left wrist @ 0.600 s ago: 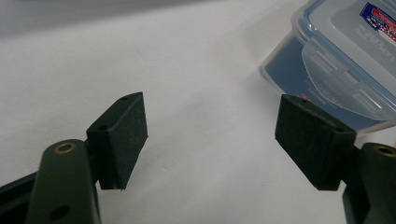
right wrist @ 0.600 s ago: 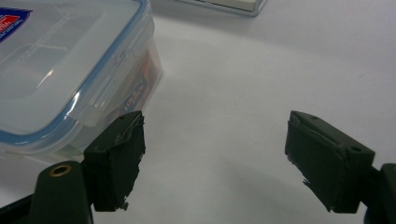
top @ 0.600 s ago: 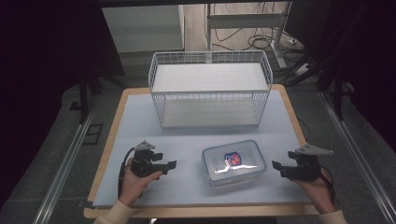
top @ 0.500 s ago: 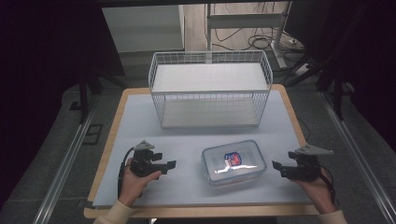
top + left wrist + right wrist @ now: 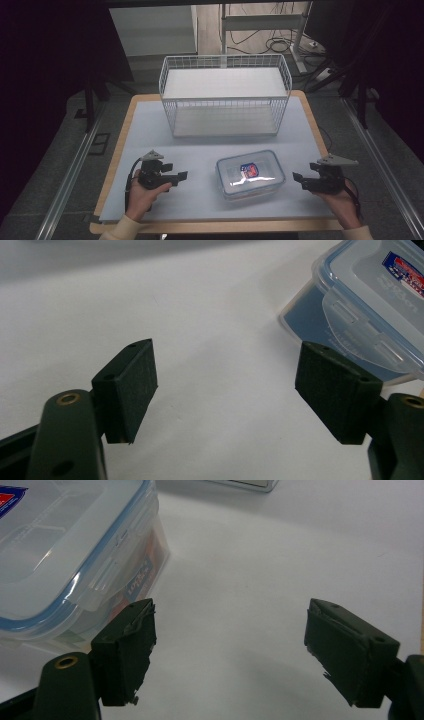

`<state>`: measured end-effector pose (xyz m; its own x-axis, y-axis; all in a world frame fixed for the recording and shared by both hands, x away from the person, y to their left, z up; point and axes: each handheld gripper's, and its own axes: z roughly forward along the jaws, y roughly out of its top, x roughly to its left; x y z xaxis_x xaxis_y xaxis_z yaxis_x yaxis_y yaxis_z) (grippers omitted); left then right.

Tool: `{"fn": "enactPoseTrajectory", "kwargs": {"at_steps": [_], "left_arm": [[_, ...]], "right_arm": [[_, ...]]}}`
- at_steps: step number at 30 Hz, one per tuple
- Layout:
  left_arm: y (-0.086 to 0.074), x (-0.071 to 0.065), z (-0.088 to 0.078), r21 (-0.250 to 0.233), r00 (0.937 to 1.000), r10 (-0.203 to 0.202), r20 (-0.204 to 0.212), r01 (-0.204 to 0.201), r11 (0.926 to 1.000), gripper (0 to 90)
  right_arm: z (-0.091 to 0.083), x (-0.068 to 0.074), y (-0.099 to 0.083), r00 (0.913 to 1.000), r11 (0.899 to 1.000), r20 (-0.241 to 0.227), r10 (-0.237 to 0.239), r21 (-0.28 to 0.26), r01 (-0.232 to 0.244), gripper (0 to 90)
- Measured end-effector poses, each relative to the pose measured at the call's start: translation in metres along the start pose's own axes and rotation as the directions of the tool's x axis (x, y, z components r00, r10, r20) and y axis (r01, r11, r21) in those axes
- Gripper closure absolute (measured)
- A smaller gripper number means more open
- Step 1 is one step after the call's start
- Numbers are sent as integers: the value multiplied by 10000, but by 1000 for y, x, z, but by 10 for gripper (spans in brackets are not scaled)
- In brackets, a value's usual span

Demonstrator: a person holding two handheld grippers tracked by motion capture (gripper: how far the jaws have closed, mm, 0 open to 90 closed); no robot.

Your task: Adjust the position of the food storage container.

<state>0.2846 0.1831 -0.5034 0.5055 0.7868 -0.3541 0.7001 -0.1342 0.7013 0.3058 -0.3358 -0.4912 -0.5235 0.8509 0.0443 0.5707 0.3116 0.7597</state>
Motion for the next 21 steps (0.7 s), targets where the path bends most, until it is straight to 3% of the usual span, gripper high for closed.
{"fn": "enactPoseTrajectory", "kwargs": {"at_steps": [9, 17, 21], "left_arm": [[0, 2, -2, -82, 9999, -141, -7, 141, 9999, 248], [1, 2, -5, -169, 9997, -219, -54, 218, 9996, 248], [0, 2, -4, -124, 9997, -227, -63, 227, 9997, 247]], "right_arm": [[-1, 0, 3, 9999, 10000, -95, 64, -5, -64, 206], [-11, 4, 17, 9993, 10000, -369, -46, -72, 43, 235], [-23, 14, 31, 9945, 9991, -967, -409, -155, 395, 383]]}}
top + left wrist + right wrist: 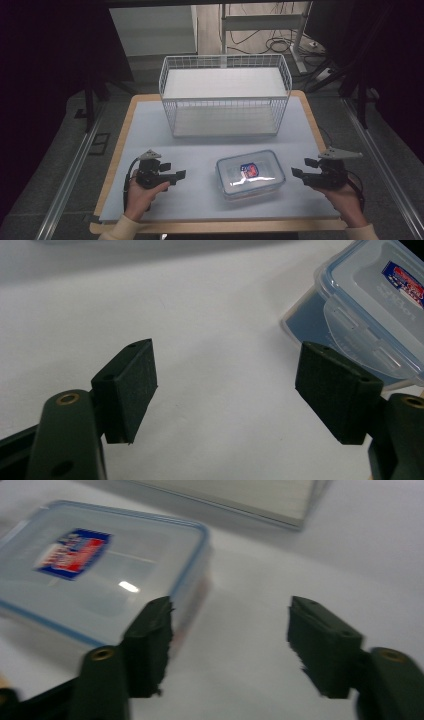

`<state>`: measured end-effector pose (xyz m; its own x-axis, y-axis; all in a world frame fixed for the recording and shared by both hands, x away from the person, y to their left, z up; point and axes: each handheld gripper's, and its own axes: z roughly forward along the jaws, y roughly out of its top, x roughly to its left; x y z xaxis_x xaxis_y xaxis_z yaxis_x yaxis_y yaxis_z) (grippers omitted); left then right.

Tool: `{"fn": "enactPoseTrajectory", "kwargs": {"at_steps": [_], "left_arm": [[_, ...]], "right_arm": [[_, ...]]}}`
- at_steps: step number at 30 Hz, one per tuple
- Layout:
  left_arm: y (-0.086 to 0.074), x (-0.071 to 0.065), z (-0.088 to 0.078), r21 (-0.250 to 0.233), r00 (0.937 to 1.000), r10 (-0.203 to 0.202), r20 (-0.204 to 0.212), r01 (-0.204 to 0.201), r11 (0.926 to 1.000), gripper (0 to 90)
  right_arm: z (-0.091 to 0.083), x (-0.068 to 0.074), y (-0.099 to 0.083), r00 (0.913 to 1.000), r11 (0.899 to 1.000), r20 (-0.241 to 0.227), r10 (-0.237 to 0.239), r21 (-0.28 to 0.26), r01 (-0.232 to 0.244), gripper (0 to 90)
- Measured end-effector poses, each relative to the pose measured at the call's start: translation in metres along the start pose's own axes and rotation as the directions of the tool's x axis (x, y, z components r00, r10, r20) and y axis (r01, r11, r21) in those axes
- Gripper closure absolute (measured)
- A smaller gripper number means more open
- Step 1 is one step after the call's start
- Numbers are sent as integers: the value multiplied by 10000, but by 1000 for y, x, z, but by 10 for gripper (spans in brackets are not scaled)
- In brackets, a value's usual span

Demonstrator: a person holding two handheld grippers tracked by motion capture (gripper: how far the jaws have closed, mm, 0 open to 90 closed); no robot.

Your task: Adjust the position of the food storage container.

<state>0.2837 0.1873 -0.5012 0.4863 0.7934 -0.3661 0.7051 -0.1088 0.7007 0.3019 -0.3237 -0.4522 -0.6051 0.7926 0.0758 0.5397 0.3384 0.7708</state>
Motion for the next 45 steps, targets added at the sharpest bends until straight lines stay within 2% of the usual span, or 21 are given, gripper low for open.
{"fn": "enactPoseTrajectory", "kwargs": {"at_steps": [2, 3, 8, 13, 14, 15, 16, 18, 19, 20, 21, 22, 29, 32, 35, 36, 37, 39, 42, 43, 45], "left_arm": [[0, 0, 0, 23, 10000, 4, 3, -4, 10000, 246], [0, 0, 0, 21, 10000, -5, 1, 5, 10000, 246], [0, 0, 0, 13, 10000, 3, -4, -3, 10000, 246], [-1, 0, 1, 42, 10000, -5, -3, 5, 10000, 243], [-1, 0, 1, 42, 10000, -5, -3, 5, 10000, 242], [-1, 0, 0, 47, 10000, 9, -2, -9, 10000, 243], [-1, 0, 0, 47, 10000, 9, -2, -9, 10000, 243], [-1, 1, 1, 53, 10000, -7, -2, 7, 10000, 242], [-1, 1, 1, 62, 10000, -18, -4, 18, 10000, 243], [-1, 1, 1, 73, 10000, -23, -4, 23, 10000, 242], [-1, 1, 1, 73, 10000, -22, -1, 22, 10000, 243], [-1, 1, 1, 73, 10000, -22, -1, 22, 10000, 242], [-1, 1, 0, 48, 10000, -20, 3, 20, 10000, 243], [-1, 2, 0, 83, 10000, 10, 8, -10, 10000, 242], [-1, 2, 0, 86, 10000, 14, 10, -14, 10000, 242], [-1, 2, 0, 86, 10000, 14, 10, -14, 10000, 242], [-2, 2, 1, 106, 10000, -6, 21, 6, 9999, 242], [-2, 2, 1, 128, 10000, -3, 20, 3, 9999, 242], [-2, 2, 2, 188, 10000, 58, 32, -59, 9998, 242], [-2, 2, 2, 189, 10000, 57, 34, -58, 9998, 242], [-2, 2, 2, 190, 10000, 51, 32, -52, 9998, 242]], "right_arm": [[-2, 3, 2, 9997, 9999, -192, -128, 11, 128, 434], [-4, 10, 7, 9978, 9993, -548, -376, 32, 378, 550], [-5, 32, 16, 9844, 9948, -1459, -987, 84, 1010, 777], [1, 60, 23, 9544, 9817, -2421, -1746, 318, 1877, 888], [1, 60, 23, 9544, 9817, -2421, -1746, 318, 1877, 888], [7, 71, 25, 9422, 9756, -2713, -1968, 418, 2158, 895], [9, 77, 25, 9354, 9711, -2829, -2120, 462, 2341, 895], [11, 82, 26, 9306, 9683, -2931, -2194, 511, 2444, 896], [16, 89, 26, 9209, 9620, -3094, -2371, 574, 2670, 896], [24, 101, 26, 9045, 9504, -3357, -2633, 706, 3028, 896], [28, 107, 26, 8969, 9453, -3488, -2718, 781, 3168, 897], [28, 107, 26, 8969, 9453, -3488, -2718, 781, 3168, 897], [55, 144, 19, 8459, 8982, -4107, -3403, 1242, 4216, 897], [60, 151, 16, 8439, 8898, -4107, -3453, 1427, 4335, 897], [73, 159, 10, 8347, 8658, -4097, -3682, 1763, 4684, 898], [73, 159, 10, 8347, 8658, -4097, -3682, 1763, 4684, 898], [77, 161, 8, 8323, 8531, -3962, -3878, 1877, 4868, 898], [79, 162, 8, 8345, 8512, -3870, -3922, 1913, 4887, 898], [86, 168, 6, 8244, 8312, -3685, -4296, 1954, 5205, 899], [87, 169, 7, 8225, 8287, -3653, -4359, 1934, 5251, 898], [89, 170, 8, 8249, 8332, -3616, -4344, 1867, 5205, 898]]}}
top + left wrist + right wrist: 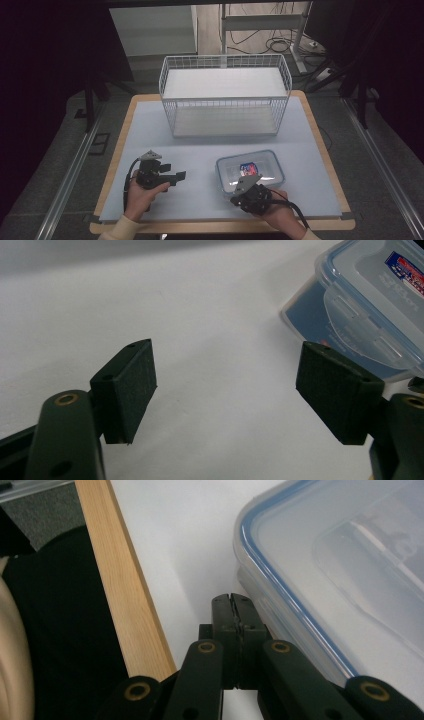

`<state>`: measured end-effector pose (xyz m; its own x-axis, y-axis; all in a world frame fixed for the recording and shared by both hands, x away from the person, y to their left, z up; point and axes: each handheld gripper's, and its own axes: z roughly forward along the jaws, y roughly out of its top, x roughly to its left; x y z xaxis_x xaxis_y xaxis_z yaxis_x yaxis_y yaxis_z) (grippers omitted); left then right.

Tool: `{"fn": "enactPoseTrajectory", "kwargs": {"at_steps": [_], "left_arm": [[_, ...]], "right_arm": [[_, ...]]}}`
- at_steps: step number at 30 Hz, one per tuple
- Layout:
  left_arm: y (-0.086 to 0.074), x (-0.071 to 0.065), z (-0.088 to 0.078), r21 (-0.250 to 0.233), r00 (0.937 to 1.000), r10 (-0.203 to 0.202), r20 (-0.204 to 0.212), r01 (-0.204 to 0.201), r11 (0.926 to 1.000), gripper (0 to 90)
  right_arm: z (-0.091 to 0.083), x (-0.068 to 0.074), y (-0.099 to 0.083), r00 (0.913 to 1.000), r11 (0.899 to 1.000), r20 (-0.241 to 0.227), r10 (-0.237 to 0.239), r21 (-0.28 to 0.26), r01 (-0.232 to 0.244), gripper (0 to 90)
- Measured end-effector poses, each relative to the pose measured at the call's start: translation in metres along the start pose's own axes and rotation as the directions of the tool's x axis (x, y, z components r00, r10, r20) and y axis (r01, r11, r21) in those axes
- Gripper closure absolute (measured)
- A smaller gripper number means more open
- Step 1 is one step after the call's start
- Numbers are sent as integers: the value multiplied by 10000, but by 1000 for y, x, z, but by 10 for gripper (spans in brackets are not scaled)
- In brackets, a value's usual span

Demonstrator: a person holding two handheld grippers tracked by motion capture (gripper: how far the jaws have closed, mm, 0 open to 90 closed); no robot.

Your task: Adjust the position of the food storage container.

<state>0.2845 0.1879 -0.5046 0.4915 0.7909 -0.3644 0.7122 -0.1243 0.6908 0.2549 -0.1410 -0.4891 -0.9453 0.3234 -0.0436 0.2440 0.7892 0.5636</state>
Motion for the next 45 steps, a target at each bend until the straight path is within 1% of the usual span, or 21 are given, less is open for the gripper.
{"fn": "enactPoseTrajectory", "kwargs": {"at_steps": [4, 11, 17, 18, 20, 21, 22, 23, 25, 27, 28, 29, 30, 31, 34, 35, 36, 39, 40, 42, 45], "left_arm": [[0, 1, 0, 12, 10000, -4, -15, 4, 10000, 241], [-1, 2, 0, 5, 10000, -40, 5, 40, 10000, 241], [-1, 3, 0, 9, 10000, -38, 5, 38, 10000, 240], [-1, 3, 0, 9, 10000, -32, 7, 32, 10000, 240], [0, 3, -1, 11, 10000, -31, -3, 31, 10000, 240], [0, 3, -1, 11, 10000, -31, -3, 31, 10000, 240], [0, 3, -1, -5, 10000, -29, -7, 29, 10000, 240], [0, 3, -1, -10, 10000, -32, -13, 32, 10000, 240], [0, 3, -2, -19, 10000, -24, -27, 23, 10000, 240], [0, 3, -2, -31, 10000, -25, -33, 25, 10000, 240], [0, 3, -1, -25, 10000, -32, -38, 32, 10000, 240], [0, 3, -1, -25, 10000, -32, -38, 32, 10000, 240], [0, 3, -1, -4, 10000, -21, -42, 21, 10000, 240], [0, 3, 0, 8, 10000, -23, -45, 23, 10000, 240], [0, 3, 0, 35, 10000, -17, -53, 18, 10000, 240], [0, 3, 1, 43, 10000, -13, -58, 13, 10000, 240], [0, 3, 1, 46, 10000, -16, -68, 16, 10000, 240], [0, 3, 1, 52, 10000, -16, -75, 16, 10000, 240], [0, 3, 1, 51, 10000, -11, -64, 11, 10000, 240], [0, 3, 1, 52, 10000, -2, -59, 2, 10000, 240], [0, 2, 1, 64, 10000, 27, -69, -26, 10000, 240]], "right_arm": [[3, 0, 4, 9999, 10000, 102, 37, -81, -36, 899], [16, -4, 16, 9978, 9985, 514, 431, -355, -413, 898], [16, -5, 16, 9979, 9976, 368, 540, -465, -522, 898], [13, -4, 16, 9976, 9966, 288, 625, -548, -608, 898], [-11, -8, 16, 9958, 9897, 290, 869, -1168, -830, 898], [-11, -8, 16, 9958, 9897, 290, 869, -1168, -830, 898], [-28, -16, 16, 9928, 9810, 435, 1113, -1646, -1028, 898], [-39, -21, 15, 9903, 9754, 585, 1262, -1891, -1131, 898], [-61, -34, 11, 9807, 9623, 1001, 1677, -2327, -1408, 898], [-75, -46, 4, 9706, 9534, 1347, 1994, -2555, -1604, 898], [-83, -53, -1, 9626, 9462, 1506, 2253, -2692, -1794, 898], [-83, -53, -1, 9626, 9462, 1506, 2253, -2692, -1794, 898], [-95, -70, -14, 9394, 9342, 1971, 2804, -2808, -2199, 898], [-99, -76, -19, 9304, 9295, 2095, 3007, -2826, -2368, 898], [-105, -101, -44, 8890, 9029, 2417, 3890, -2914, -3159, 898], [-105, -105, -49, 8778, 8984, 2539, 4062, -2866, -3328, 898], [-103, -113, -58, 8626, 8923, 2699, 4279, -2780, -3557, 898], [-95, -124, -74, 8365, 8815, 2903, 4648, -2409, -4062, 898], [-92, -126, -78, 8306, 8802, 2978, 4706, -2241, -4184, 898], [-89, -128, -80, 8288, 8799, 2988, 4732, -2060, -4281, 898], [-75, -126, -82, 8440, 8880, 2763, 4597, -1491, -4349, 898]]}}
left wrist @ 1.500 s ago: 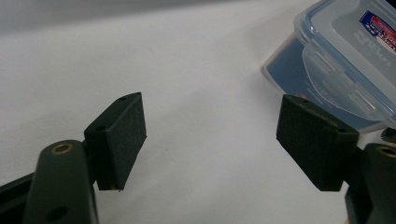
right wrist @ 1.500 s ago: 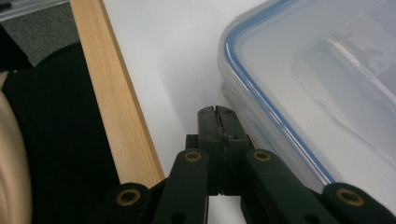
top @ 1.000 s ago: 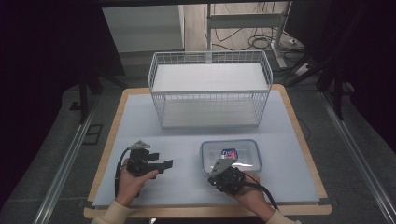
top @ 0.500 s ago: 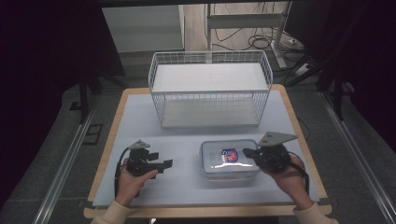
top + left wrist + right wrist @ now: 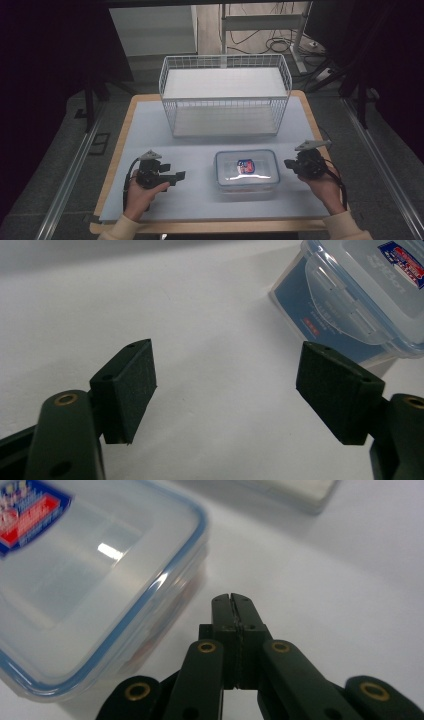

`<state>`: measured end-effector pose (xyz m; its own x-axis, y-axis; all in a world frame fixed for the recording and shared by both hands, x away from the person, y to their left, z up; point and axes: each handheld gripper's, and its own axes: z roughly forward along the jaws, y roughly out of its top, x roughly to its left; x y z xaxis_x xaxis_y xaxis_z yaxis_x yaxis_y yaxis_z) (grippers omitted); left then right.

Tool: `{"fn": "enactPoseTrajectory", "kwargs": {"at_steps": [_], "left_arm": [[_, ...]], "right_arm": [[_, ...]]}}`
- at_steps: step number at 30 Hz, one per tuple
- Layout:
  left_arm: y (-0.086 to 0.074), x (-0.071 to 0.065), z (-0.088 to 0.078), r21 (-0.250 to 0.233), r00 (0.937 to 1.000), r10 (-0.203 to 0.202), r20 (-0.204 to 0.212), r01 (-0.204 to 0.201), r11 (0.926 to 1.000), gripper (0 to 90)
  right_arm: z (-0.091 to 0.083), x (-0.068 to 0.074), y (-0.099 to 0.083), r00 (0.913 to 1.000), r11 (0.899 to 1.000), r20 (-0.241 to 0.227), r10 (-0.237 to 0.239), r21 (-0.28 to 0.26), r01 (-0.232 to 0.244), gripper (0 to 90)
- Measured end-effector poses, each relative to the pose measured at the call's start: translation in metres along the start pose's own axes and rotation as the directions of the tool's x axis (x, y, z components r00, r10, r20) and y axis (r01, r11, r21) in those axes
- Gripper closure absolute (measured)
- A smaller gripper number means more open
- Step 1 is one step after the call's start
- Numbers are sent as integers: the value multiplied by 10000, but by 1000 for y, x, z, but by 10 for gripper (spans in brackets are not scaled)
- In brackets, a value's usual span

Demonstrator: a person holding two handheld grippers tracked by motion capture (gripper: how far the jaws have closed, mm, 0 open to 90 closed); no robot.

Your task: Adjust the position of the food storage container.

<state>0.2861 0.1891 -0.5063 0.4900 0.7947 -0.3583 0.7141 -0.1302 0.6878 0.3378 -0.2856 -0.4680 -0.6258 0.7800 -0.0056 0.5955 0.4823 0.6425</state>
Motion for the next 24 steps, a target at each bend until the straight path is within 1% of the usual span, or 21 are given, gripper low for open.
{"fn": "enactPoseTrajectory", "kwargs": {"at_steps": [3, 6, 7, 10, 12, 18, 19, 21, 22, 23, 24], "left_arm": [[0, 0, -1, -31, 10000, -16, -4, 16, 10000, 240], [0, 1, -1, -38, 10000, -15, 0, 15, 10000, 240], [0, 1, -1, -40, 10000, -10, -10, 10, 10000, 240], [0, 1, -1, -24, 10000, -11, -15, 11, 10000, 240], [1, 1, -1, -29, 10000, -8, -16, 8, 10000, 240], [1, 2, -2, -72, 10000, -41, -21, 41, 10000, 240], [1, 3, -3, -95, 10000, -63, -49, 62, 9999, 240], [1, 4, -4, -126, 9999, -122, -68, 121, 9998, 240], [1, 5, -5, -143, 9999, -131, -80, 130, 9998, 240], [2, 6, -6, -196, 9998, -181, -110, 179, 9996, 240], [2, 6, -6, -196, 9998, -181, -110, 179, 9996, 240]], "right_arm": [[6, 5, -1, 9996, 9993, -226, -180, 322, 187, 898], [8, 8, -2, 9991, 9987, -343, -254, 425, 269, 898], [8, 11, -3, 9985, 9985, -480, -259, 467, 281, 899], [9, 16, -5, 9974, 9976, -649, -321, 587, 359, 899], [10, 18, -5, 9969, 9964, -627, -470, 680, 512, 899], [13, 19, -5, 9961, 9961, -744, -473, 713, 527, 899], [13, 21, -4, 9952, 9960, -864, -468, 723, 531, 899], [14, 24, -4, 9944, 9960, -952, -468, 710, 536, 899], [15, 26, -3, 9935, 9959, -1011, -517, 689, 588, 899], [17, 32, -1, 9921, 9953, -1070, -658, 637, 728, 899], [17, 32, -1, 9921, 9953, -1070, -658, 637, 728, 899]]}}
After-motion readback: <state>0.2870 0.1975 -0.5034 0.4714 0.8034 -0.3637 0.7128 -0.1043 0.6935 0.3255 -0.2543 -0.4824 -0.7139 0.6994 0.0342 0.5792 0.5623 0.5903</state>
